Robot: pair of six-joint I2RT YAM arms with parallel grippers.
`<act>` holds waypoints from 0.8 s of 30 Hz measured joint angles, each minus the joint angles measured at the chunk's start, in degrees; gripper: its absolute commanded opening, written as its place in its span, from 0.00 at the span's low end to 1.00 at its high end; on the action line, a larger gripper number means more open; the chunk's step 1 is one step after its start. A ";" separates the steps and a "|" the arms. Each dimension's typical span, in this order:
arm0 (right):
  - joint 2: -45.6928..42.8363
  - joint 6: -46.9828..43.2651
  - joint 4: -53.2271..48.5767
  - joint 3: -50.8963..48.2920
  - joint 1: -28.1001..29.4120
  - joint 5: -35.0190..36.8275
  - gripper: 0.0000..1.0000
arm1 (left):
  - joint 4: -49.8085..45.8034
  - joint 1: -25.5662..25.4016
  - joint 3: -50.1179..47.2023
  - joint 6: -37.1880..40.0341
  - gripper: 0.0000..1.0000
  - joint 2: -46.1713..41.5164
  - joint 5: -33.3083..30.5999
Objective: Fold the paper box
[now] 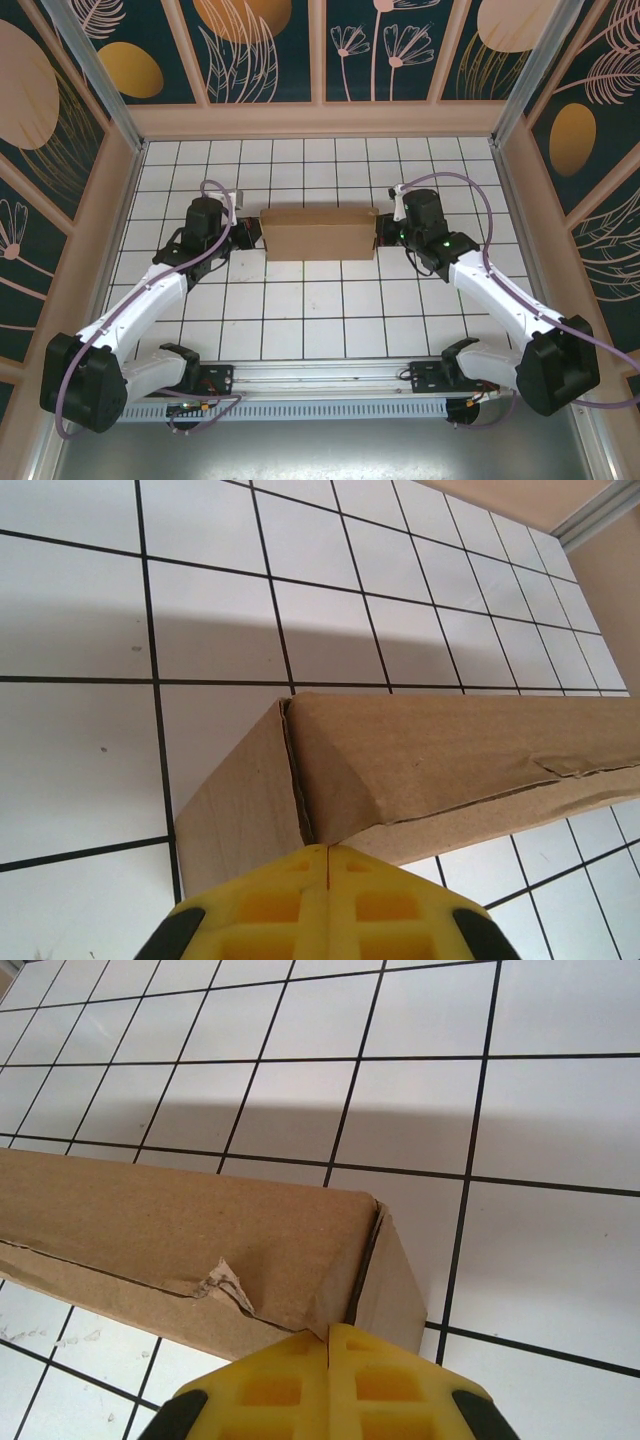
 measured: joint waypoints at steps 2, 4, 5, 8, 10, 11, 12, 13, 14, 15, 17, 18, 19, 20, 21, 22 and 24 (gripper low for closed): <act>0.00 -0.04 -0.02 0.00 0.13 0.15 0.13 | -0.02 -0.07 0.00 0.07 0.00 0.00 -0.70; -0.04 -0.04 -0.28 0.00 0.31 0.33 0.24 | -0.09 -0.13 0.00 0.22 0.00 -0.02 -1.49; -0.22 -0.17 -0.61 0.00 0.31 0.50 0.32 | -0.15 -0.11 0.00 0.37 0.00 -0.02 -1.88; -2.08 -0.22 -1.53 0.02 0.31 0.72 0.45 | -0.46 -0.11 0.00 1.36 0.00 -0.31 -3.10; -3.80 -0.20 -1.84 0.37 0.31 0.39 0.51 | -0.81 -0.11 0.00 2.38 0.00 -0.48 -3.85; -4.48 -0.28 -1.86 0.81 0.26 -0.11 0.52 | -0.96 -0.11 0.04 2.93 0.00 -0.50 -4.02; -4.94 -0.22 -1.81 1.36 0.15 -0.61 0.52 | -1.09 -0.13 0.11 3.41 0.00 -0.50 -4.17; -5.27 -0.02 -1.75 1.99 -0.02 -1.42 0.53 | -1.20 -0.11 0.17 3.98 0.00 -0.50 -4.26; -5.38 0.24 -1.55 2.62 -0.42 -2.38 0.54 | -1.36 -0.11 0.26 4.52 0.00 -0.50 -4.42; -5.40 0.59 -1.09 2.93 -0.90 -3.28 0.55 | -1.42 -0.11 0.28 4.96 0.00 -0.50 -4.42; -5.11 2.21 -0.15 3.43 -2.36 -5.31 0.55 | -1.66 -0.11 0.39 5.77 0.00 -0.50 -4.44; -4.68 2.99 -0.02 3.69 -2.95 -5.77 0.54 | -1.75 -0.11 0.44 6.08 0.00 -0.50 -4.44; -3.85 3.63 -0.04 4.17 -3.30 -6.19 0.53 | -1.77 -0.11 0.44 6.25 0.00 -0.50 -4.46; -2.69 4.28 0.00 4.63 -3.48 -6.43 0.51 | -1.77 -0.11 0.44 6.43 0.00 -0.50 -4.46; -1.49 4.79 0.07 4.96 -3.48 -6.56 0.49 | -1.77 -0.11 0.44 6.43 0.00 -0.50 -4.46; -0.17 5.40 0.17 5.07 -3.45 -6.58 0.48 | -1.77 -0.11 0.44 6.43 0.00 -0.50 -4.46; 1.57 6.43 0.24 4.74 -3.15 -6.54 0.45 | -1.77 -0.11 0.44 6.40 0.00 -0.50 -4.46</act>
